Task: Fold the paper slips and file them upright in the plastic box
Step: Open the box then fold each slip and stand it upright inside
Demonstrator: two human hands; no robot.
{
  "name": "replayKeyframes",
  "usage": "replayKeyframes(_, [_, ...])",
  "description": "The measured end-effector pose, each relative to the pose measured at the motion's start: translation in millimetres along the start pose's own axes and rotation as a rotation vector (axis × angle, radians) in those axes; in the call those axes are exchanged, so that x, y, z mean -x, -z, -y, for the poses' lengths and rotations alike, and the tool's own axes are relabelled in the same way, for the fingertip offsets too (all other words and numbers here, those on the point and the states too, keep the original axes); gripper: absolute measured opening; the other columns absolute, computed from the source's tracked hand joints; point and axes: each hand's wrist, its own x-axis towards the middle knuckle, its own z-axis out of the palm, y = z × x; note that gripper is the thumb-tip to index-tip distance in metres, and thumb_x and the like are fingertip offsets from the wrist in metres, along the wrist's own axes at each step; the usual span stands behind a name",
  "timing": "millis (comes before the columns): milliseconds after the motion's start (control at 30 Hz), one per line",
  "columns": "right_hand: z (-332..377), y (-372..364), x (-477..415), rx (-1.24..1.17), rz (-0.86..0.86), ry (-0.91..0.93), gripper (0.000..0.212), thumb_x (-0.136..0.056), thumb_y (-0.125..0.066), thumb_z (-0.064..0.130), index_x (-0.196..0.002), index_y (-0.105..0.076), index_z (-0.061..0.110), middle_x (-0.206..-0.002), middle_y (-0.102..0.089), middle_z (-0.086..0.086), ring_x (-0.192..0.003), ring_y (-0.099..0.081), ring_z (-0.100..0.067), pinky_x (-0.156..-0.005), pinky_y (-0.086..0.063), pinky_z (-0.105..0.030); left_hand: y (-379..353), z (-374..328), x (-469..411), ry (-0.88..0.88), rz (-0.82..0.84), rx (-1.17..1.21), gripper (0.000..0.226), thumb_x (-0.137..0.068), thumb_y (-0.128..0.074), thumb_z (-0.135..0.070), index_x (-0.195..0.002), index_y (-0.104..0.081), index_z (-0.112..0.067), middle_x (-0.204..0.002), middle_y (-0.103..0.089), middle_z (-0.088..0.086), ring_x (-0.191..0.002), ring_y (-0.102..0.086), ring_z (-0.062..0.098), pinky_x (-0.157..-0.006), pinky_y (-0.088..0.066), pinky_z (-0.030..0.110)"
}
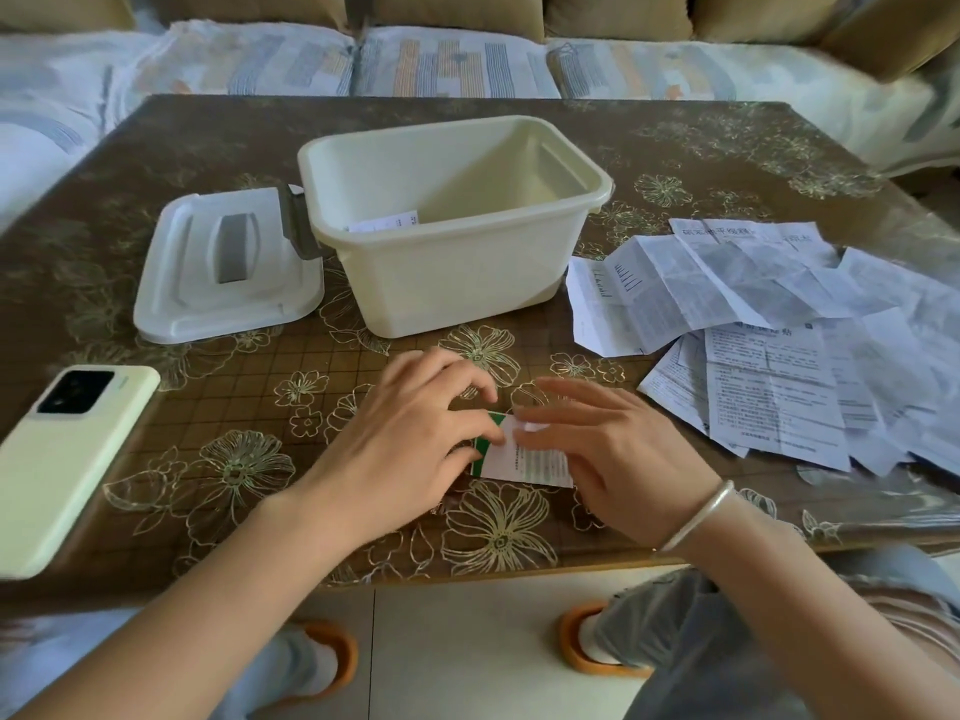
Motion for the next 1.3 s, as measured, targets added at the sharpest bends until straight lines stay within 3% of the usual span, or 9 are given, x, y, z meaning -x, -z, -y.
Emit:
replayKeyframes(167, [1.9, 3.1, 18.0, 0.078, 0.085, 0.009, 0.046, -0.088, -0.04, 0.032, -0.128, -0.06, 0.022, -0.135, -0.056, 0.003, -0.122, -0.052, -0.022, -0.093, -0.05, -0.04, -10.2, -27.1, 15.6, -0.039, -0.159, 0.074, 0.014, -0.08, -0.073, -0.018, -0.093, -0.073, -0.024, -0.096, -0.064, -0.011, -0.099, -0.054, 0.012, -0.093, -0.039, 0.029])
replayKeyframes(400, [18.5, -2.9, 25.5, 0.129, 0.014, -0.1, 0.064, -0.082, -0.047, 0.067, -0.123, -0.063, 0.021, -0.119, -0.057, 0.001, -0.106, -0.054, -0.022, -0.089, -0.044, -0.034, -15.9, -34.5, 16.8, -0.107, -0.194, -0.063, 0.022, -0.082, -0.068, -0.034, -0.094, -0.072, -0.016, -0.091, -0.069, -0.004, -0.089, -0.06, 0.019, -0.086, -0.043, 0.035])
replayKeyframes(633, [11.6, 0.5, 15.3, 0.111, 0.004, -0.076, 0.057, -0.082, -0.046, 0.066, -0.118, -0.066, 0.027, -0.11, -0.058, 0.006, -0.097, -0.054, -0.017, -0.08, -0.048, -0.033, -22.0, -27.4, 5.4, -0.329, -0.29, -0.273, 0.021, -0.094, -0.059, -0.004, -0.077, -0.068, -0.012, -0.069, -0.059, 0.002, -0.057, -0.052, 0.021, -0.058, -0.048, 0.035])
replayKeyframes(733, [6.3, 1.7, 16.9, 0.094, -0.01, -0.06, 0.056, -0.081, -0.048, 0.066, -0.116, -0.068, 0.028, -0.109, -0.059, 0.008, -0.096, -0.054, -0.015, -0.078, -0.048, -0.031, -21.8, -27.1, 11.5, -0.224, -0.309, -0.16, 0.02, -0.091, -0.057, -0.004, -0.078, -0.069, -0.013, -0.07, -0.064, 0.0, -0.057, -0.058, 0.019, -0.058, -0.05, 0.035])
replayKeyframes(800, [3.7, 0.2, 18.8, 0.065, -0.061, -0.054, 0.043, -0.086, -0.049, 0.058, -0.109, -0.07, 0.027, -0.103, -0.06, 0.008, -0.09, -0.055, -0.015, -0.073, -0.05, -0.031, -22.0, -26.0, 17.9, -0.115, -0.316, -0.049, 0.014, -0.087, -0.059, -0.007, -0.082, -0.07, -0.014, -0.075, -0.069, -0.003, -0.063, -0.063, 0.014, -0.074, -0.055, 0.035])
replayKeyframes(900, [6.8, -6.9, 21.6, 0.013, -0.161, -0.069, 0.026, -0.089, -0.052, 0.043, -0.095, -0.07, 0.026, -0.093, -0.061, 0.009, -0.081, -0.053, -0.015, -0.065, -0.049, -0.032, -23.6, -24.0, 27.6, 0.065, -0.327, 0.118, 0.014, -0.084, -0.058, -0.019, -0.088, -0.071, -0.02, -0.087, -0.07, -0.01, -0.083, -0.064, 0.007, -0.097, -0.045, 0.031])
replayKeyframes(1000, [15.0, -13.0, 22.0, -0.031, -0.214, -0.164, 0.028, -0.089, -0.05, 0.046, -0.089, -0.069, 0.025, -0.088, -0.06, 0.011, -0.08, -0.051, -0.016, -0.065, -0.046, -0.031, -25.1, -27.0, 31.4, 0.234, -0.361, 0.254, 0.016, -0.082, -0.059, -0.033, -0.086, -0.072, -0.025, -0.088, -0.059, -0.019, -0.094, -0.057, 0.008, -0.09, -0.042, 0.028])
replayKeyframes(1133, [23.6, -19.5, 14.2, -0.042, -0.298, -0.347, 0.039, -0.087, -0.048, 0.054, -0.076, -0.065, 0.021, -0.081, -0.06, 0.008, -0.079, -0.048, -0.018, -0.066, -0.045, -0.035, -27.5, -33.1, 24.0, 0.382, -0.389, 0.328, 0.028, -0.086, -0.053, -0.048, -0.08, -0.069, -0.025, -0.08, -0.053, -0.028, -0.086, -0.051, 0.006, -0.078, -0.045, 0.032])
replayKeyframes(1300, [33.9, -24.5, 3.8, 0.017, -0.33, -0.525, 0.041, -0.084, -0.047, 0.058, -0.065, -0.062, 0.024, -0.08, -0.054, 0.007, -0.081, -0.045, -0.02, -0.068, -0.039, -0.034, -29.7, -38.9, 13.7, 0.444, -0.414, 0.225, 0.015, -0.086, -0.066, -0.035, -0.078, -0.066, -0.022, -0.074, -0.059, -0.018, -0.078, -0.052, 0.014, -0.072, -0.047, 0.038])
